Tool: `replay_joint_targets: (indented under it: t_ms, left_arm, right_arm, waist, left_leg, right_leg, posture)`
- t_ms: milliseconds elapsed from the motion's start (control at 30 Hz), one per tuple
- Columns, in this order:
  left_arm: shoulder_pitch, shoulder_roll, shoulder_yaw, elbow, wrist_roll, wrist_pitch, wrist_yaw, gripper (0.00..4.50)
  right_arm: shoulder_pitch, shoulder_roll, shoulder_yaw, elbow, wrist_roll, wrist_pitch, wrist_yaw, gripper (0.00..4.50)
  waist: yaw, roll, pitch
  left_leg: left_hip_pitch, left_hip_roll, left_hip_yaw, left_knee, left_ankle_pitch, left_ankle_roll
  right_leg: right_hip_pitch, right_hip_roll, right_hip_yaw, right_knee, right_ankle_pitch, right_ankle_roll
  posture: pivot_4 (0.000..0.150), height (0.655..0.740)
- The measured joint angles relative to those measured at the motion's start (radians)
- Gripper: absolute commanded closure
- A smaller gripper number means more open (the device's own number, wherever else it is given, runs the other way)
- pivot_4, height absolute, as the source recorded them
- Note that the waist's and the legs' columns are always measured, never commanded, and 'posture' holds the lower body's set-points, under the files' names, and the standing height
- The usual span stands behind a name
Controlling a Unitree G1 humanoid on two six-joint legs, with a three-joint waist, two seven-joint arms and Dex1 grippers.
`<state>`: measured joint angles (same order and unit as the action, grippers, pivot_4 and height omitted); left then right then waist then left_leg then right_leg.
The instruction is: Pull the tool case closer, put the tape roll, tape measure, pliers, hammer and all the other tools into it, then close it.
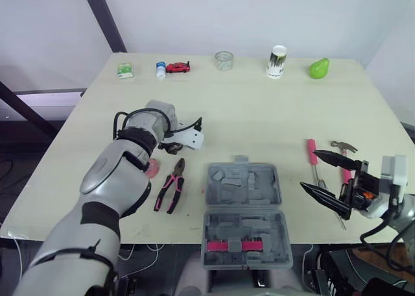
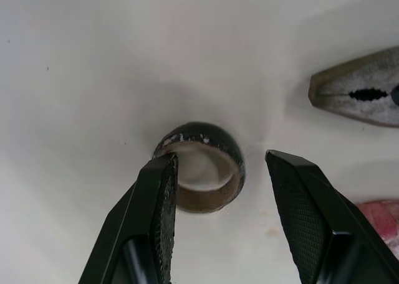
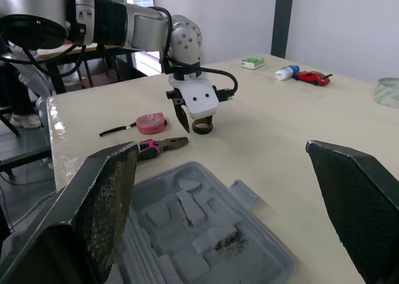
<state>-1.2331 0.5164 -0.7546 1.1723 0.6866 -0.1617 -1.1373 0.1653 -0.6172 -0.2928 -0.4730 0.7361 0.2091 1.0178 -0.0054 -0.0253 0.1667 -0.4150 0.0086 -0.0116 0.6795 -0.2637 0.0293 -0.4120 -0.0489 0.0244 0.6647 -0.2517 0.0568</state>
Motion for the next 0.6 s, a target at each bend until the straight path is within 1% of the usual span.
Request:
replay_joint_targets:
  t_ms: [100, 133, 367, 467, 500, 533, 567, 600]
  left_arm:
    - [0.004, -0.002, -0.001, 0.02, 0.021, -0.002, 0.013, 4.4]
    - [0.005, -0.002, -0.001, 0.024, 0.026, -0.002, 0.017, 4.47]
    - [0.005, 0.006, 0.008, 0.031, 0.034, -0.016, 0.018, 4.47]
    - [0.008, 0.055, 0.091, -0.035, -0.06, -0.008, -0.133, 4.47]
    - [0.008, 0.056, 0.093, -0.038, -0.063, -0.006, -0.139, 4.47]
    - [0.03, 0.097, 0.159, -0.168, -0.172, 0.08, -0.294, 4.47]
    - [0.046, 0.129, 0.17, -0.264, -0.264, 0.16, -0.367, 4.47]
    - [0.062, 0.163, 0.168, -0.357, -0.356, 0.245, -0.402, 4.47]
  right_arm:
    - [0.026, 0.0, -0.006, 0.0, -0.001, -0.012, 0.008, 0.0]
    - [0.034, 0.0, -0.012, 0.0, -0.001, -0.018, 0.014, 0.0]
    - [0.053, -0.005, -0.037, 0.004, -0.005, -0.041, 0.046, 0.0]
    - [0.061, -0.024, -0.037, 0.005, -0.016, -0.049, 0.069, 0.0]
    - [0.062, -0.024, -0.037, 0.005, -0.016, -0.049, 0.07, 0.0]
    - [0.075, -0.04, -0.039, 0.005, -0.024, -0.058, 0.089, 0.0]
    - [0.084, -0.046, -0.042, 0.005, -0.026, -0.06, 0.097, 0.0]
    - [0.092, -0.047, -0.048, 0.005, -0.026, -0.062, 0.105, 0.0]
  waist:
    - [-0.001, 0.0, 0.0]
    - [-0.001, 0.0, 0.0]
    - [-0.005, 0.0, 0.0]
    - [-0.006, 0.0, 0.0]
    - [-0.006, 0.0, 0.0]
    - [-0.005, 0.0, 0.0]
    - [-0.005, 0.0, 0.0]
    - [-0.006, 0.0, 0.0]
  left_leg:
    - [0.0, 0.0, 0.0, 0.0, 0.0, 0.0]
    - [0.0, 0.0, 0.0, 0.0, 0.0, 0.0]
    - [0.0, 0.0, 0.0, 0.003, 0.0, 0.0]
    - [0.0, 0.0, 0.0, 0.003, 0.0, 0.0]
    - [0.0, 0.0, 0.0, 0.003, 0.0, 0.0]
    - [0.0, 0.0, 0.0, 0.003, 0.0, 0.0]
    - [0.0, 0.002, -0.001, 0.003, 0.0, 0.0]
    - [0.0, 0.002, -0.003, 0.003, 0.0, 0.0]
  right_leg:
    - [0.0, 0.0, 0.0, 0.0, 0.0, 0.0]
    - [0.0, 0.0, 0.0, 0.0, 0.0, 0.0]
    - [0.001, 0.0, 0.0, 0.002, 0.0, 0.0]
    - [0.0, 0.0, 0.0, 0.002, 0.0, 0.0]
    - [0.0, 0.0, 0.0, 0.002, 0.0, 0.0]
    - [0.0, 0.0, 0.0, 0.002, 0.0, 0.0]
    - [0.001, 0.0, 0.0, 0.002, 0.0, 0.0]
    - [0.001, -0.001, 0.0, 0.002, 0.0, 0.0]
  posture:
    - [0.15, 0.74]
    - [0.15, 0.74]
    - [0.15, 0.74]
    - [0.15, 0.74]
    - [0.15, 0.74]
    - [0.15, 0.74]
    - [0.15, 0.74]
    - [0.15, 0.74]
